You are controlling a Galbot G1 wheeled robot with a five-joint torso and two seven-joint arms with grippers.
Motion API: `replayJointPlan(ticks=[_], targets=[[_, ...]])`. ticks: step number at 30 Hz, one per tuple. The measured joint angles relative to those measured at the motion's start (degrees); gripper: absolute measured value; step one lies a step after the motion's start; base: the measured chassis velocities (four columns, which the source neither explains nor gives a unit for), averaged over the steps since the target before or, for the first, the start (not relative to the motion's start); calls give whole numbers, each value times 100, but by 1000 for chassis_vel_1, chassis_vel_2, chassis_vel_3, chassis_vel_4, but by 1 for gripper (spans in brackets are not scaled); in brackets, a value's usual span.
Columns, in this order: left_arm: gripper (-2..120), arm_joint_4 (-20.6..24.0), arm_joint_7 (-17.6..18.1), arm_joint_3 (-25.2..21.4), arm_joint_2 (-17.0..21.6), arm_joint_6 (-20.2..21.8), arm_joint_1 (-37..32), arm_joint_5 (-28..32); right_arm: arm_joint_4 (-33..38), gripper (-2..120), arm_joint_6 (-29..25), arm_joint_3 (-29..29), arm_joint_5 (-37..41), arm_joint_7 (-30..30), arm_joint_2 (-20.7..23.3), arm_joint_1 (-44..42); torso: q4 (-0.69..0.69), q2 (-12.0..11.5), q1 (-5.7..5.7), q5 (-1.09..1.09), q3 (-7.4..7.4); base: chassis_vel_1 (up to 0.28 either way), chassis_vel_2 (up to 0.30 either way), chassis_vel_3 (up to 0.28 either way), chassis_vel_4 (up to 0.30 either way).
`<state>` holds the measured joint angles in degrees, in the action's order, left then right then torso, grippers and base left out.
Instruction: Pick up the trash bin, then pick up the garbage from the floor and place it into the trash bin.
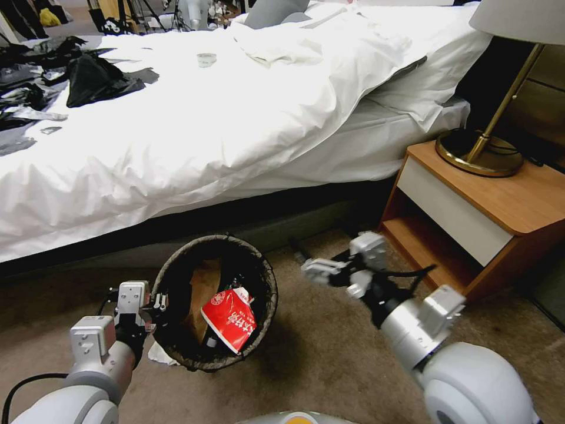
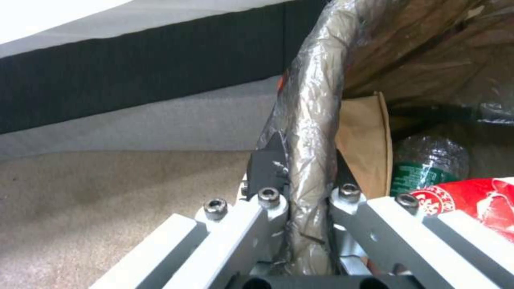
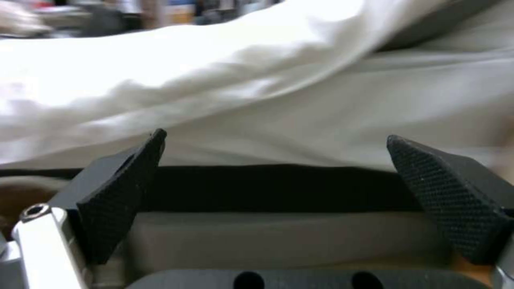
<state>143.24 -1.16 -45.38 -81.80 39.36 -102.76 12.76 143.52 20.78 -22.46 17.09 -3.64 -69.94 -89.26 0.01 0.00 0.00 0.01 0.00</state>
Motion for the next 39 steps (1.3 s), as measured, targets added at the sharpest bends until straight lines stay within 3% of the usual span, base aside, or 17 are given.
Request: replayJointPlan(ticks=[3, 12, 39], targets=[[1, 0, 0, 0, 0, 0, 0, 0, -4, 100, -503, -386, -736, -10, -316, -518, -2, 0, 0, -1, 0, 0, 0, 0, 0], [1, 0, 0, 0, 0, 0, 0, -1, -86, 100, -1409, -470, -1819, -121, -820, -1192, -1, 0, 0, -1, 0, 0, 0, 0, 0], [1, 0, 0, 0, 0, 0, 0, -1, -447, 100, -1809, -405, -1876, -431, -1058, -1643, -1, 0, 0, -1, 0, 46, 46, 45, 41]])
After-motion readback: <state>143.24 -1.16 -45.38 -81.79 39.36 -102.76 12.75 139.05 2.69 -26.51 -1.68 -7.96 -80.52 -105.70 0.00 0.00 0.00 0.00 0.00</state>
